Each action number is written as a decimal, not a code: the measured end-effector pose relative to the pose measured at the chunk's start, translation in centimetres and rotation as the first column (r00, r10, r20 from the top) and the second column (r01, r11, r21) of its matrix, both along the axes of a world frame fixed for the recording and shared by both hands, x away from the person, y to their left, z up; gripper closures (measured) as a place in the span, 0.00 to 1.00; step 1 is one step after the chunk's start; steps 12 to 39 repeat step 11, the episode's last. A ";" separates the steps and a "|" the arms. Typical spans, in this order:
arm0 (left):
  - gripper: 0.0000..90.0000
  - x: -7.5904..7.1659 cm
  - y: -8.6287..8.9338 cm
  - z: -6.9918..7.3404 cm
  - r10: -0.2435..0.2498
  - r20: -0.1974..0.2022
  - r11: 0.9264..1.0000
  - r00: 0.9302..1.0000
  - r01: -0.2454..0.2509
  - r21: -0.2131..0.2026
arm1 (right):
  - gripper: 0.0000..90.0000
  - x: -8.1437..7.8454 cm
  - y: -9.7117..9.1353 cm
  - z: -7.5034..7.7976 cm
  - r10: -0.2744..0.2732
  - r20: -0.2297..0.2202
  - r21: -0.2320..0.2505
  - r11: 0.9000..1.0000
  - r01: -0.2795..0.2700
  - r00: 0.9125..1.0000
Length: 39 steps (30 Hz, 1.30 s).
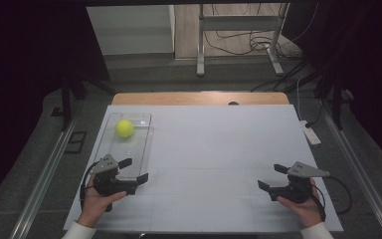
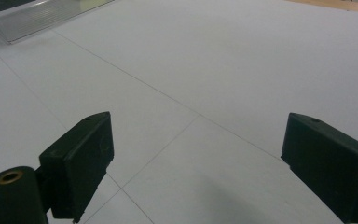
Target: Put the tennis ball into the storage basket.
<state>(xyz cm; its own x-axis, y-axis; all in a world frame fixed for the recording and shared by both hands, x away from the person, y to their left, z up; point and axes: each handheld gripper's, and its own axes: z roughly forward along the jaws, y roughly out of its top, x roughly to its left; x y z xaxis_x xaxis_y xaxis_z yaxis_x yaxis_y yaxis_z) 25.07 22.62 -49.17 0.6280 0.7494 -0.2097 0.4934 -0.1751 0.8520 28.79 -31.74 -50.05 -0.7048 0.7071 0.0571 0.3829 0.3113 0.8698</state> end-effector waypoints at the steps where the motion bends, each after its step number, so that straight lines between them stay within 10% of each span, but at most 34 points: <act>1: 0.13 0.0 -0.1 -0.1 -0.002 -0.002 1.000 1.000 0.002 0.003 | 0.10 0.0 0.0 0.0 0.001 0.000 0.000 1.000 -0.001 1.000; 39: 0.13 0.2 -0.2 -0.3 -0.006 -0.006 1.000 1.000 0.006 0.003 | 0.10 0.0 -0.1 0.1 0.004 0.002 0.003 1.000 -0.004 1.000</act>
